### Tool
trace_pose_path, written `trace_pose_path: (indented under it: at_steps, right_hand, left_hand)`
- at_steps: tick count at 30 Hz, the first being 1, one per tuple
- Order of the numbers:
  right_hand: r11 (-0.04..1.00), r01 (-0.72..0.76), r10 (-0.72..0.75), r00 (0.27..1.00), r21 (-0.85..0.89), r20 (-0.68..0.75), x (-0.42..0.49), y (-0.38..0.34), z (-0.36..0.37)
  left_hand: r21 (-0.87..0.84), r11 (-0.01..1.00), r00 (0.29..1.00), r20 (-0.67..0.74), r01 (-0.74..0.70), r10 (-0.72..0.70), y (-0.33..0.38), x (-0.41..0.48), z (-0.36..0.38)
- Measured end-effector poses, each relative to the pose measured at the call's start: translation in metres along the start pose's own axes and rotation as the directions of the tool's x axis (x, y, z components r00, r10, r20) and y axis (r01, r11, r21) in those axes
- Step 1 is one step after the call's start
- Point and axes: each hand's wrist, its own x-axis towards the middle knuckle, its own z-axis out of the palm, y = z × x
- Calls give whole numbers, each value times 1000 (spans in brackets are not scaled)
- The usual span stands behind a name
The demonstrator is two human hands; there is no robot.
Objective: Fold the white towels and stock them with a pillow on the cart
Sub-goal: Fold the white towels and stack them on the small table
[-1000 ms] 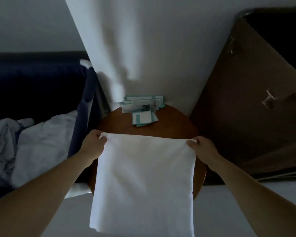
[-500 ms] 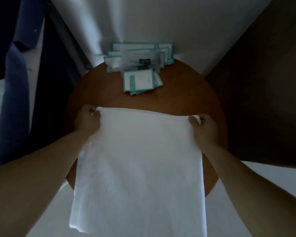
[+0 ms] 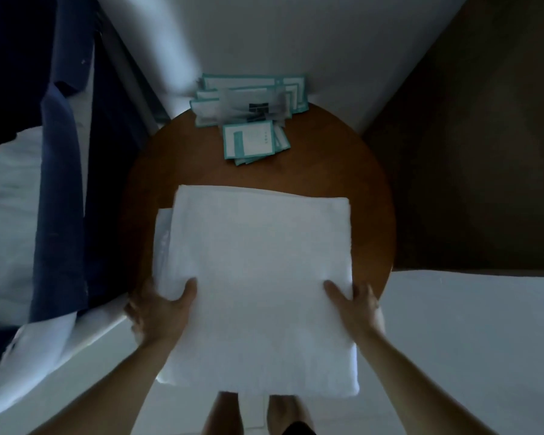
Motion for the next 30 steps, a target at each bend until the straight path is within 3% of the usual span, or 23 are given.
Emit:
trace_pose_path:
  at_steps: [3,6,10,16,20,22,24,25,27,30]
  right_hand:
    - [1000,14,-15,999,20,43,-3,-4,5]
    - [990,100,-102,995,97,19,0,-21,1]
    - [968,250,-245,964,30,-106,18,-50,-21]
    - [990,105,-106,994,-95,-7,64,-66,-27]
    - [991,118,-124,988,-66,-91,57,-47,-15]
    - [971,197,-220,959,-138,-180,49,-38,-9]
    - [911,293,-367,897,-290,-247,41,-32,-5]
    - [864,345,-447,862,-368,-241,38,-31,-3]
    - [752,416,-552,822,-511,-144,35,-30,0]
    - [663,455,-576,817,-595,-16,45,-25,8]
  left_hand:
    - [-95,995,998,58,18,-13,2,19,-6]
    - [-171,976,975,152,-133,160,14,29,-10]
    - [-287,930,959,94,-230,267,30,28,-12]
    - [-196,962,965,143,-188,218,54,37,3]
    - [48,952,953,-9,-301,302,59,30,7]
    - [332,790,836,-5,-516,549,54,23,8]
    - [494,484,633,192,-723,750,45,19,14]
    - [520,371,571,299,-769,764,39,19,19]
    - [551,305,567,402,-777,719,25,24,27]
    - [564,357,624,399,-745,671,4,35,34]
